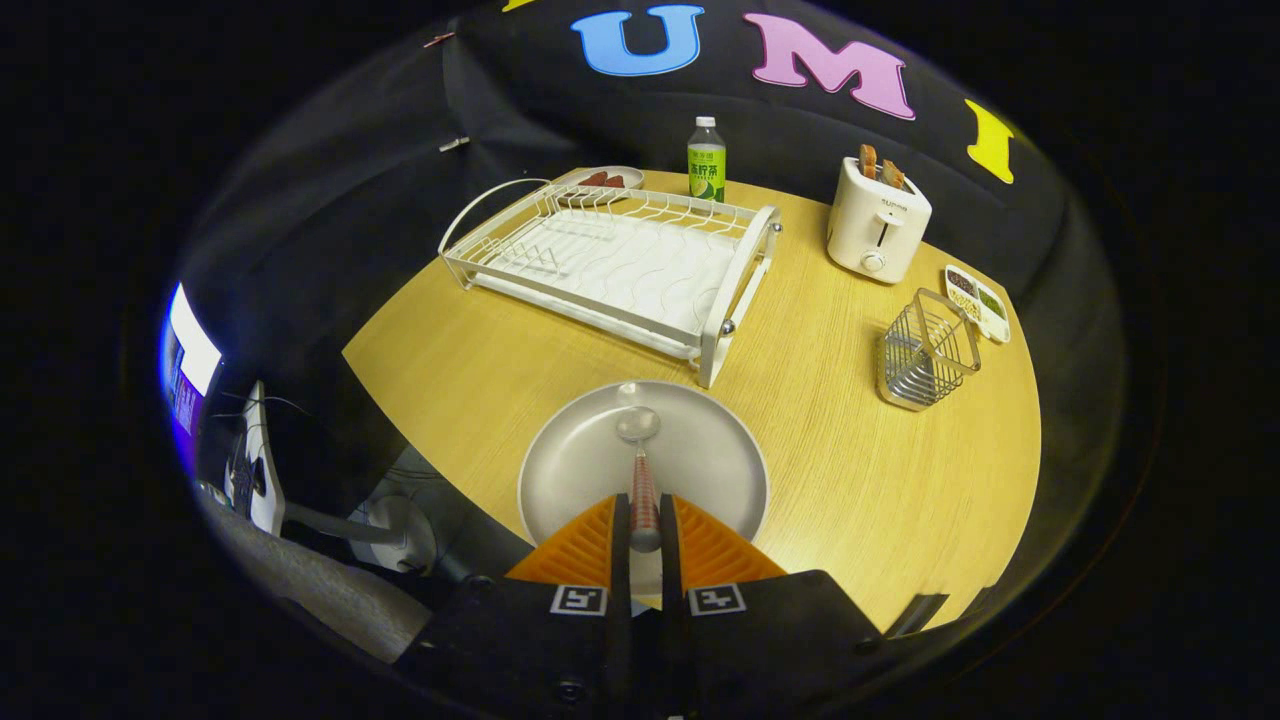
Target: Take the plate from the dish rack, then take the spoon from the basket and place it into the plate.
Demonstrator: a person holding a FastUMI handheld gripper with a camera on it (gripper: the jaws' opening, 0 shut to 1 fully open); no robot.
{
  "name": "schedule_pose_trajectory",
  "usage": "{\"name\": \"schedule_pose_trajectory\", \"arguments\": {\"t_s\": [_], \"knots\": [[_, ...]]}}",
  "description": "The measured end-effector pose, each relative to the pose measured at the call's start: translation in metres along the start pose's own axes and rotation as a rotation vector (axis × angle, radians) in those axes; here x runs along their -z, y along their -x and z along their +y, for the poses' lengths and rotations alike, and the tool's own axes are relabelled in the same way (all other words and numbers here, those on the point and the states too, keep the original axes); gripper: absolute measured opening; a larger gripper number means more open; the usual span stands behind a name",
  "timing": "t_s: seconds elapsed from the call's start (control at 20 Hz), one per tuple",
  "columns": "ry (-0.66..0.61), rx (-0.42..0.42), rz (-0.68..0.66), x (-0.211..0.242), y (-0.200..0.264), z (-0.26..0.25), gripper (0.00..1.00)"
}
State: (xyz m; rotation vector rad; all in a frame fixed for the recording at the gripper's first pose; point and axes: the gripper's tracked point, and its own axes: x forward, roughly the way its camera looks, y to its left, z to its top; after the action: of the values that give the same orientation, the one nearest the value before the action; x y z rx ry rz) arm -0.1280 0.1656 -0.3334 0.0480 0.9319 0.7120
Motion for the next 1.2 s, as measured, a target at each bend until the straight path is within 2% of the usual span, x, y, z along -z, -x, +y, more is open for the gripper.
{"name": "schedule_pose_trajectory", "arguments": {"t_s": [0.1,0.2,0.35,0.45,0.6,0.9,1.2], "knots": [[0.008,0.005,0.015,0.004,-0.002,-0.001,0.17],[0.014,0.008,0.024,0.006,-0.005,0.0,0.22],[0.025,0.021,0.03,0.004,-0.007,-0.002,0.63],[0.035,0.031,0.033,0.003,-0.009,-0.005,1.0],[0.033,-0.02,0.082,0.011,-0.011,0.007,1.0],[0.036,0.003,0.043,-0.004,-0.004,0.005,1.0],[0.058,0.092,-0.158,-0.085,0.04,-0.015,0.97]]}}
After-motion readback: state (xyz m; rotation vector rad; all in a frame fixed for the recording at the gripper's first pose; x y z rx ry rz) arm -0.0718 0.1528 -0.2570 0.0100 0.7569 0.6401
